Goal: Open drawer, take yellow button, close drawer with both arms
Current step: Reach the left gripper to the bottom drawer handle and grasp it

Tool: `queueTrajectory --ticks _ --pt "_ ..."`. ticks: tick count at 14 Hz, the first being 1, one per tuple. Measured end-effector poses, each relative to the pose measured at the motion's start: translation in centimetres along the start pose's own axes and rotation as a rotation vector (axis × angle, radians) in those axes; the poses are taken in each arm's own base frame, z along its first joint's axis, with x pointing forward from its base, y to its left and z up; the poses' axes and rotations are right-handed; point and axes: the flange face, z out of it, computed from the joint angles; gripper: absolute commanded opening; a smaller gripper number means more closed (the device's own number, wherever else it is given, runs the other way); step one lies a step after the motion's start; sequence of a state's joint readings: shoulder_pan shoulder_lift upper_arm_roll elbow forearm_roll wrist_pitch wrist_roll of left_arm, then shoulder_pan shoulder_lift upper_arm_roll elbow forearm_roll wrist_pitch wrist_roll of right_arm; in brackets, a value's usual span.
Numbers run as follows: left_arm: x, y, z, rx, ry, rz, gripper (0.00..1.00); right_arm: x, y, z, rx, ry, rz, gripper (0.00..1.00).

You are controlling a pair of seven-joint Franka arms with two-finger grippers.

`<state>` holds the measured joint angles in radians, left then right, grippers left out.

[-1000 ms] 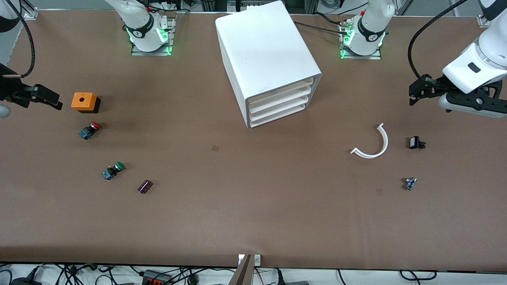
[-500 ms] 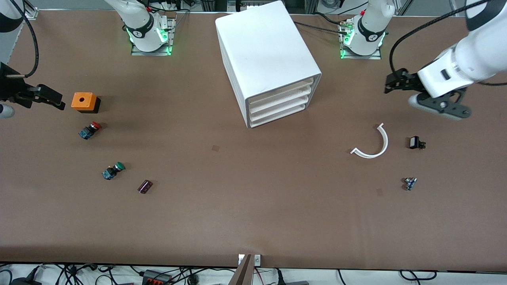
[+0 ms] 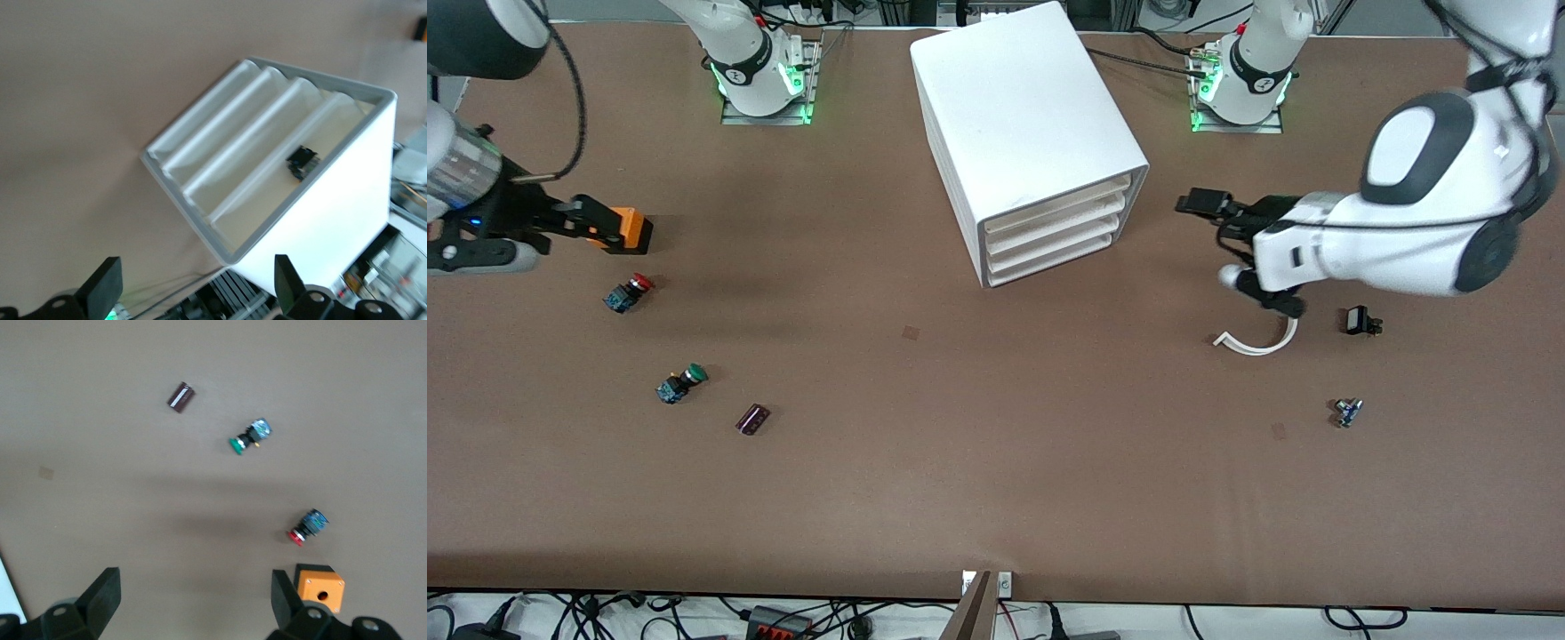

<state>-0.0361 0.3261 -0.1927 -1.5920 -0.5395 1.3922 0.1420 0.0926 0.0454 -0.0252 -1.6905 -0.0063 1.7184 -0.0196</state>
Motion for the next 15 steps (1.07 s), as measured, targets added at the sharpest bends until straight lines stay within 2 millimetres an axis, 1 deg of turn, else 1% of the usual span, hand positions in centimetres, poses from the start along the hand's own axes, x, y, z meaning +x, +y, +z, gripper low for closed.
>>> queueTrajectory --ticks 2,4,6,7,8,10,12,13,15 --pt "1.9 0.8 3.4 -0.053 -0.065 0.091 1.0 0.7 -1.6 0.8 0.038 0.008 -0.015 1.0" --pt "3.3 1.3 6.3 -0.121 -0.11 0.2 1.0 1.4 -2.5 1.0 0.059 0.016 -0.022 1.0" --pt "4.8 0.6 8.2 -0.21 -0.112 0.265 1.0 2.0 -3.8 1.0 0.063 0.021 -0.042 1.0" --pt "5.5 0.0 9.0 -0.247 -0.095 0.285 0.94 2.3 -4.5 1.1 0.063 0.022 -0.054 1.0" --pt "6.1 -0.7 10.0 -0.283 -0.073 0.305 0.86 2.6 -5.2 1.3 0.063 0.021 -0.066 1.0" --pt "6.6 -2.0 12.7 -0.379 -0.034 0.348 0.76 3.3 -6.1 1.6 0.062 0.019 -0.079 1.0" --pt "6.4 -3.3 15.3 -0.449 -0.028 0.371 0.71 3.7 -6.5 1.9 0.061 0.019 -0.085 1.0" --pt "6.2 -3.7 16.1 -0.464 -0.03 0.374 0.71 3.8 -6.6 2.0 0.061 0.021 -0.086 1.0" --pt "5.9 -4.5 16.9 -0.491 -0.03 0.37 0.68 3.9 -6.6 1.9 0.061 0.025 -0.085 1.0"
